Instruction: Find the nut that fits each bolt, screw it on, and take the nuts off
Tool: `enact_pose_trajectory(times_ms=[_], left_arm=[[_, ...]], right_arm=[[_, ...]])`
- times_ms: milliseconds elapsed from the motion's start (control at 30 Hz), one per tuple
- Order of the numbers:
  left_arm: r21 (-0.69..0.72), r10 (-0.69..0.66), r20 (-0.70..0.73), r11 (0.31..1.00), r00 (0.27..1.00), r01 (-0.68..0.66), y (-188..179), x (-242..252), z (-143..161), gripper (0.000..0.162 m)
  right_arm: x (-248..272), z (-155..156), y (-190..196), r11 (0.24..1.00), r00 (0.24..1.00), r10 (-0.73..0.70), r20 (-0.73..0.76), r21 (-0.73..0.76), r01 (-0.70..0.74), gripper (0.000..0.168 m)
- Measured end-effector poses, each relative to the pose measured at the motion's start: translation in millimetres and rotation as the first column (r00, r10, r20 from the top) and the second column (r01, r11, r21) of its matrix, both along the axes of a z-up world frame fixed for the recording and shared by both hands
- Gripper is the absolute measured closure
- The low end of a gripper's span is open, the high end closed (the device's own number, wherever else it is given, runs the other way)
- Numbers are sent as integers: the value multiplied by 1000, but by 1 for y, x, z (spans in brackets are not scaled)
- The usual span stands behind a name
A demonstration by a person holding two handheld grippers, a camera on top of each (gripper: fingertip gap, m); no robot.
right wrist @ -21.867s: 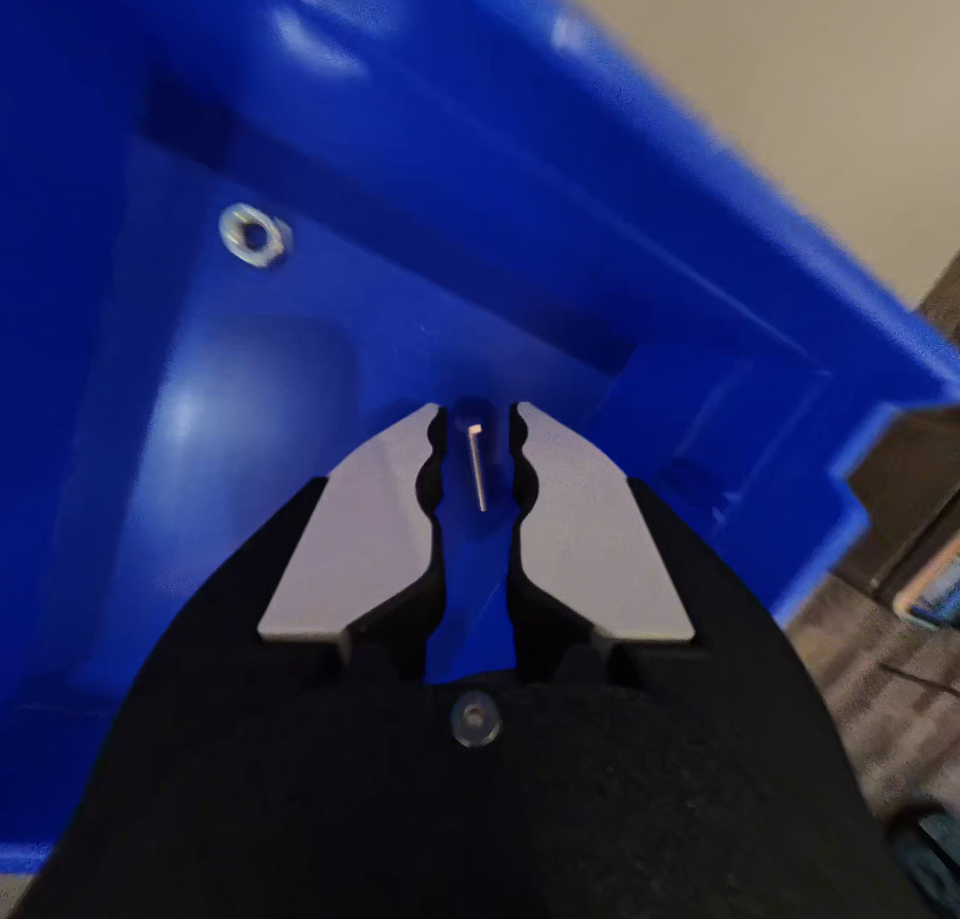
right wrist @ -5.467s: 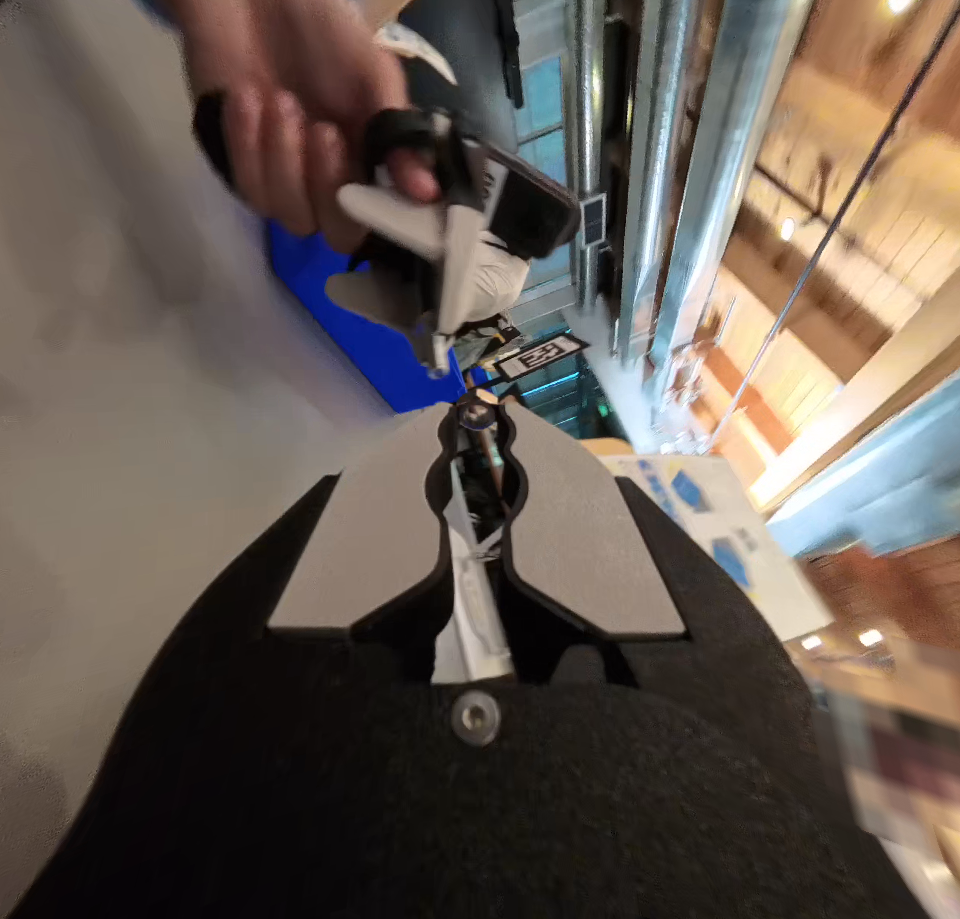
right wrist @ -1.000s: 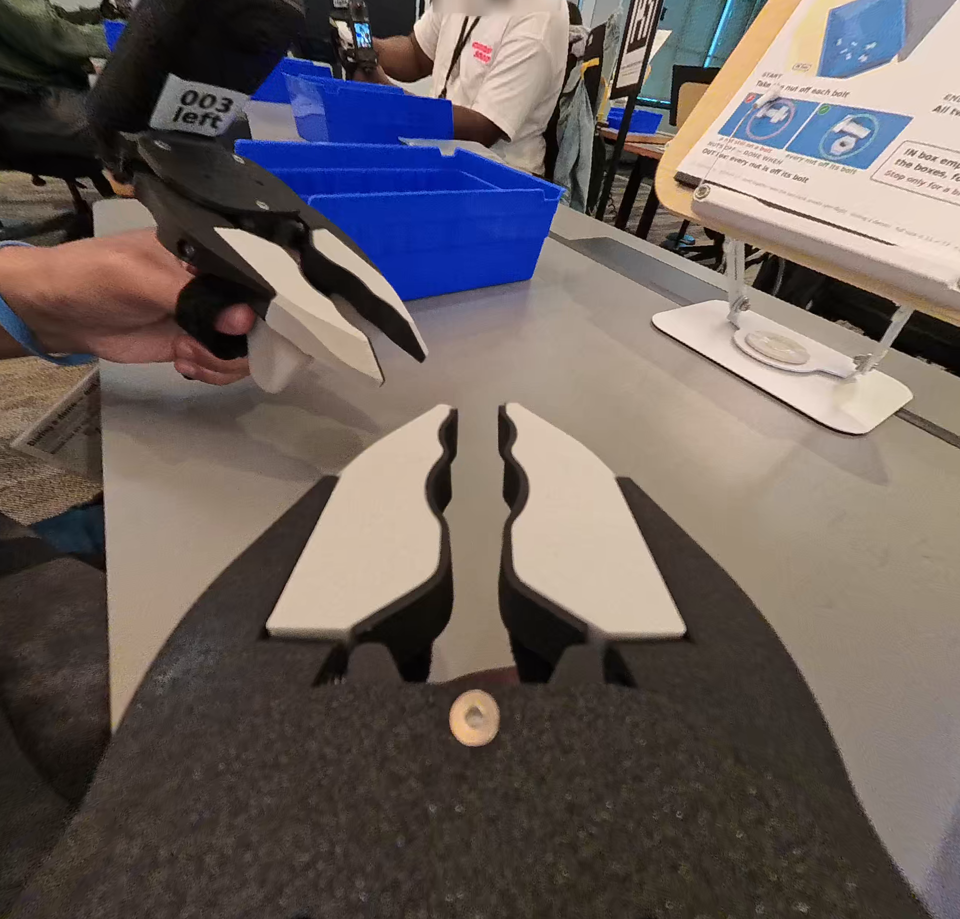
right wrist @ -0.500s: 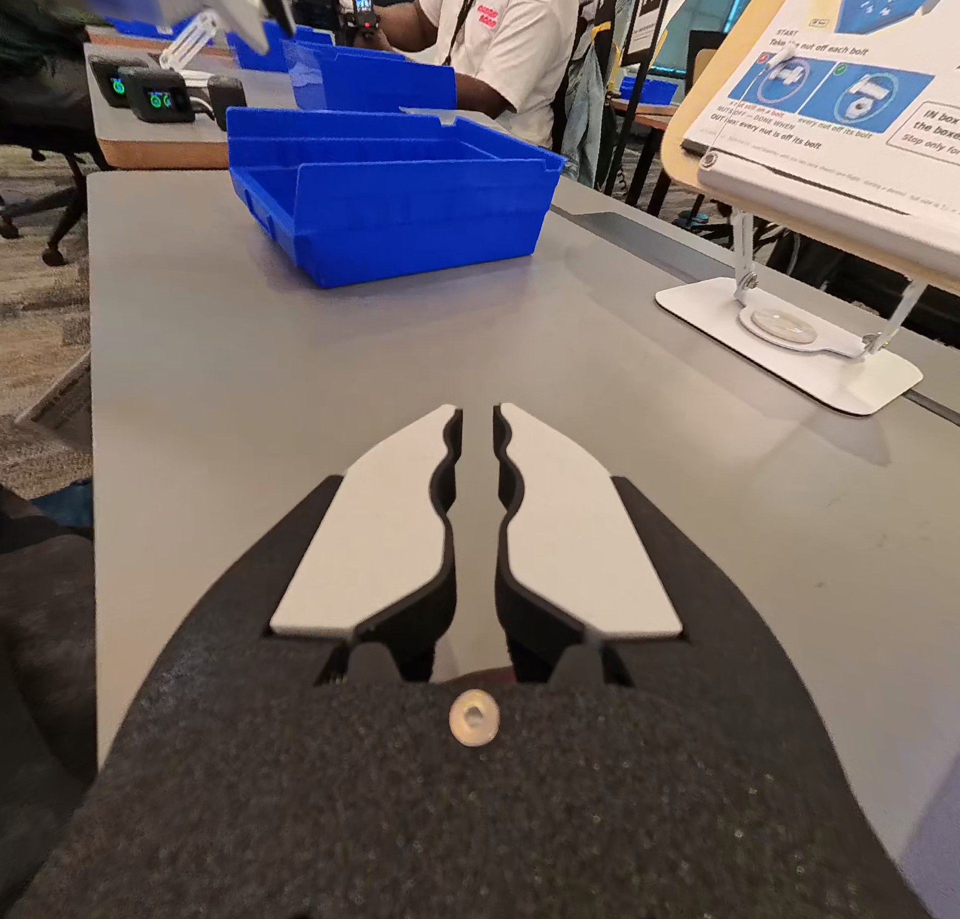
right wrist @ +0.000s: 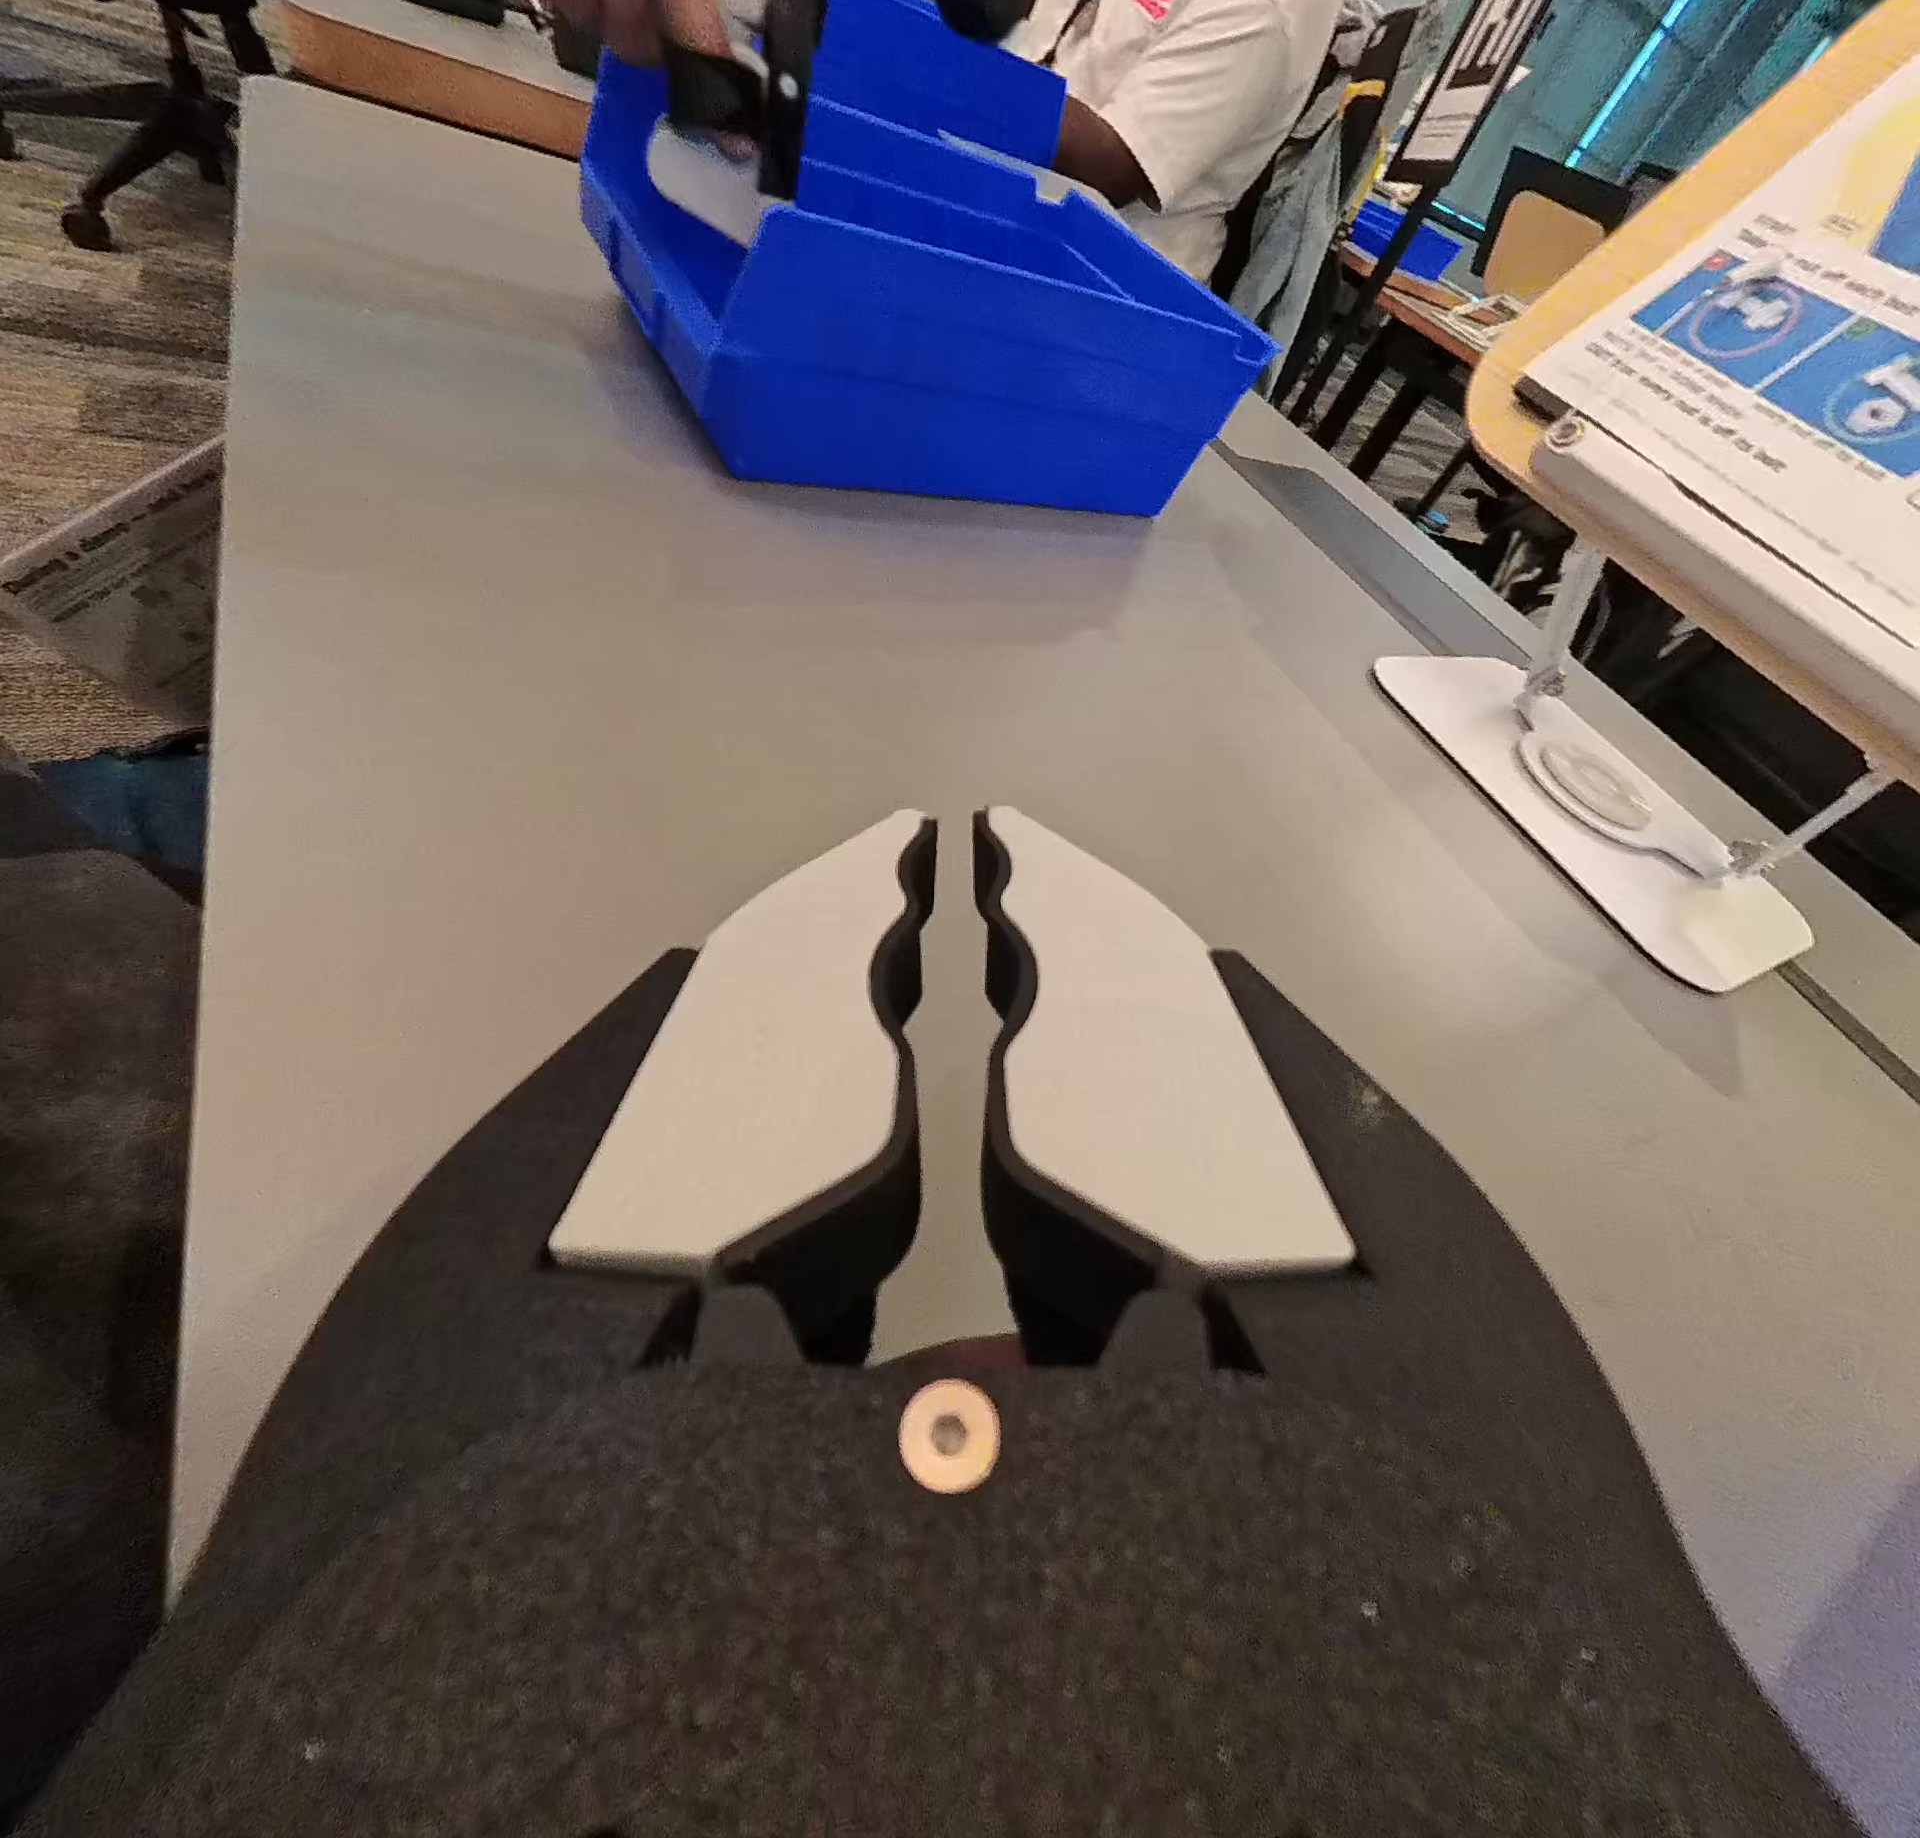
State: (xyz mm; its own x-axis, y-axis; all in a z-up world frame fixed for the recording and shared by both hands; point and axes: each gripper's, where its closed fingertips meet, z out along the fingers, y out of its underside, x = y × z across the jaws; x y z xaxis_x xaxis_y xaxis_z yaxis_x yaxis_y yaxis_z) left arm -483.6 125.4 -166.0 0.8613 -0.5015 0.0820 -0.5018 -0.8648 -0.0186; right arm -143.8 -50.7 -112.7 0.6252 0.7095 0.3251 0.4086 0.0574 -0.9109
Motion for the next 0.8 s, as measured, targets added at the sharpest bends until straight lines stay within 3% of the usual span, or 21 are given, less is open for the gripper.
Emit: enact_pose_trajectory(times_ms=[233,333,533,700,800], left_arm=[[-112,114,-7,987,993,-114,-7,-4,-21,124],[-99,178,-31,979,984,-180,2,-9,-24,155],[-62,144,-60,987,988,-148,3,-9,-24,157],[100,62,-93,994,994,-53,12,-6,-16,157],[297,15,-37,955,999,-4,22,6,17,156]], right_arm=[[-13,1,-12,997,997,71,6,8,-71,162],[-16,4,-17,995,995,96,9,17,-96,162],[-18,13,-26,991,993,116,22,60,-117,163],[-7,11,-19,996,998,51,30,66,-53,165],[3,6,-9,1000,1000,-9,3,3,9,165]])
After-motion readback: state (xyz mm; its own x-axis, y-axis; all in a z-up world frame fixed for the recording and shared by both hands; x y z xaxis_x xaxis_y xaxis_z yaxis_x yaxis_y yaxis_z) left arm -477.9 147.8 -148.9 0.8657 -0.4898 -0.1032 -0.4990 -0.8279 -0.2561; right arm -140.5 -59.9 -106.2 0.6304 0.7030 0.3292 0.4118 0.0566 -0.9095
